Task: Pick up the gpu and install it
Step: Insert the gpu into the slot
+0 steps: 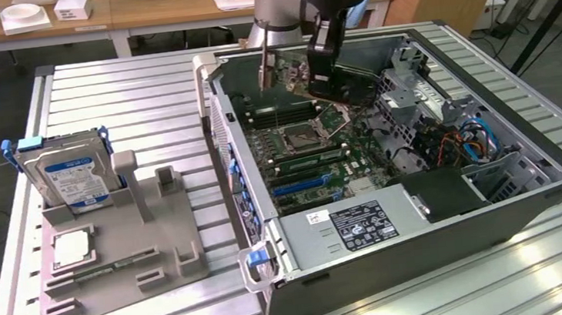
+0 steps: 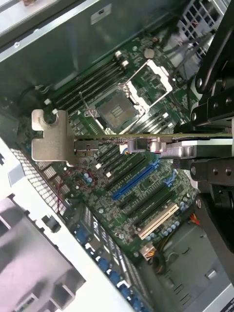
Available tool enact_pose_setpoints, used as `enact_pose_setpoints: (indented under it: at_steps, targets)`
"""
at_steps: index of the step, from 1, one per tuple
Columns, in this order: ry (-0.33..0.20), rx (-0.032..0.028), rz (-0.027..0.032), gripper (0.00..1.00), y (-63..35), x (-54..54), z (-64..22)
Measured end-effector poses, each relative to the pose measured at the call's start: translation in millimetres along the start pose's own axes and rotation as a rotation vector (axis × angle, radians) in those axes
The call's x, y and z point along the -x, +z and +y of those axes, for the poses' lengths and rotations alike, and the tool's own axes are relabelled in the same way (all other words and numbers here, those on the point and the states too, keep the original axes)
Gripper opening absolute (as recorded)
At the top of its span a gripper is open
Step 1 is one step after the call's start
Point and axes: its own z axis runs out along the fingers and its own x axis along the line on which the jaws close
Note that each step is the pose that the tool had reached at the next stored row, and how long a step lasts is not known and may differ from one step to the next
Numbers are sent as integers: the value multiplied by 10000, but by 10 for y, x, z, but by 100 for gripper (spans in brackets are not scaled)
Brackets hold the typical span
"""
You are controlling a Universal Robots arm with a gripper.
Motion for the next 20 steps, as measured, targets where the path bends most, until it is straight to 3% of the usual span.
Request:
enact_pose_setpoints:
  at_steps: [20]
  targets:
    - [-3423,111,-254,29,60,-2,4]
